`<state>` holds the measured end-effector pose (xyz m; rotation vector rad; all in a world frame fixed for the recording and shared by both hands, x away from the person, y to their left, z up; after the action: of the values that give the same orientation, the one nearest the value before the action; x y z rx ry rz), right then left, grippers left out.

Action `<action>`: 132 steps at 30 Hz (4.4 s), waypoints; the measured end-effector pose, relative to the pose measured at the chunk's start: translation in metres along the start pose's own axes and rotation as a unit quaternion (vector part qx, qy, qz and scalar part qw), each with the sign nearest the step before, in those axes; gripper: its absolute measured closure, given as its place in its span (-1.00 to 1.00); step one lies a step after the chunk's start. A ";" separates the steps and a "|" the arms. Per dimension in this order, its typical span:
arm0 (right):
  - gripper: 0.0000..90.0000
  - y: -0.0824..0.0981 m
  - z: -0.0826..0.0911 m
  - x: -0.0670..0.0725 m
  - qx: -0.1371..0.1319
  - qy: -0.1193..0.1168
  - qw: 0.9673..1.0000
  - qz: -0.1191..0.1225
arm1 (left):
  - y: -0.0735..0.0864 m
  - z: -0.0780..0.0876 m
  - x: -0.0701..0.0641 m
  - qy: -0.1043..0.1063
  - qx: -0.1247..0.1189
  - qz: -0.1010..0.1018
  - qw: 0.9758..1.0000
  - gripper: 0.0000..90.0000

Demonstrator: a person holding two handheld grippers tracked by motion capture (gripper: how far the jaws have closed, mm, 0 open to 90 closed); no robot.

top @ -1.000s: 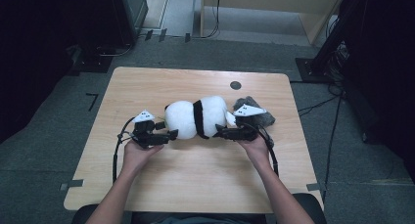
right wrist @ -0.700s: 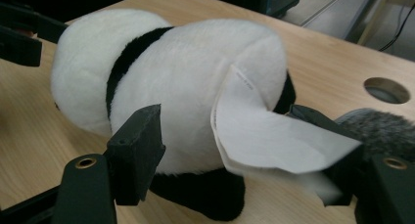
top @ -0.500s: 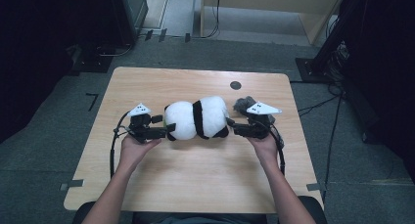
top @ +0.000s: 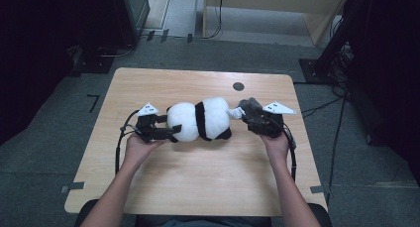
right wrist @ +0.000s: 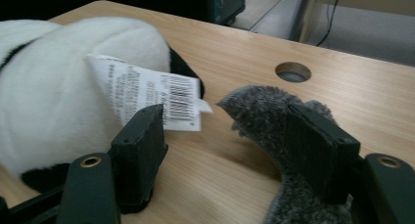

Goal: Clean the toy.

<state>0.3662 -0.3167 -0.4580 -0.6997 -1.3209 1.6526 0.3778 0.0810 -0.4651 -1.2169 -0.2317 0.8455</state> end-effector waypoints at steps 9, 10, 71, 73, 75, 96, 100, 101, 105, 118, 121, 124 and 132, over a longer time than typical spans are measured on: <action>-0.22 0.008 -0.011 -0.016 -0.015 0.061 0.998 0.029 | 0.001 -0.001 0.001 0.001 0.000 0.003 1.000 -0.53; -0.20 0.009 -0.012 -0.018 -0.014 0.066 0.997 0.031 | 0.001 -0.001 0.001 0.001 0.001 0.002 1.000 -0.53; 0.70 0.054 -0.048 -0.040 0.092 0.107 0.989 0.034 | 0.009 -0.001 0.000 -0.002 -0.019 -0.006 1.000 -0.50; 0.73 0.052 -0.047 -0.041 0.090 0.105 0.990 0.016 | 0.009 0.000 0.000 -0.002 -0.019 -0.006 1.000 -0.50; 0.74 0.048 -0.044 -0.042 0.086 0.098 0.991 0.003 | 0.008 0.000 0.000 -0.003 -0.018 -0.007 1.000 -0.50; 0.75 -0.012 -0.020 -0.029 0.075 0.036 0.996 -0.013 | 0.010 -0.002 -0.002 -0.003 -0.013 -0.028 1.000 -0.55; 0.74 -0.030 -0.021 -0.020 0.075 0.018 0.997 -0.005 | 0.010 -0.002 -0.002 -0.003 -0.013 -0.030 0.999 -0.55; 0.74 -0.034 -0.021 -0.017 0.073 0.014 0.997 0.001 | 0.010 -0.002 -0.002 -0.003 -0.012 -0.029 0.999 -0.55; 0.74 -0.048 -0.023 -0.005 0.069 0.001 0.997 0.017 | 0.010 -0.002 -0.002 -0.003 -0.013 -0.028 1.000 -0.55; 0.74 -0.086 -0.040 0.030 0.065 -0.053 0.995 0.047 | 0.010 -0.002 -0.001 -0.003 -0.011 -0.027 1.000 -0.55; 0.74 -0.093 -0.045 0.040 0.065 -0.063 0.994 0.057 | 0.010 -0.002 -0.001 -0.003 -0.011 -0.025 1.000 -0.55; 0.74 -0.100 -0.052 0.050 0.064 -0.072 0.993 0.064 | 0.009 -0.002 -0.002 -0.005 -0.008 -0.024 1.000 -0.55; 0.73 -0.107 -0.074 0.075 0.073 -0.106 0.989 0.070 | 0.009 -0.002 -0.001 -0.004 -0.008 -0.024 1.000 -0.55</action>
<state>0.4256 -0.2110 -0.3693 -0.5516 -1.3043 1.9606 0.3743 0.0794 -0.4740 -1.2189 -0.2746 0.8090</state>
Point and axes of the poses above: each handheld gripper's, and its own axes: z roughly backward along the jaws, y roughly out of its underside, x roughly to its left, the point moved 1 cm from there along -z, roughly forward along the jaws, and after that the axes turned 11 degrees about -x, right-handed, at the moved point
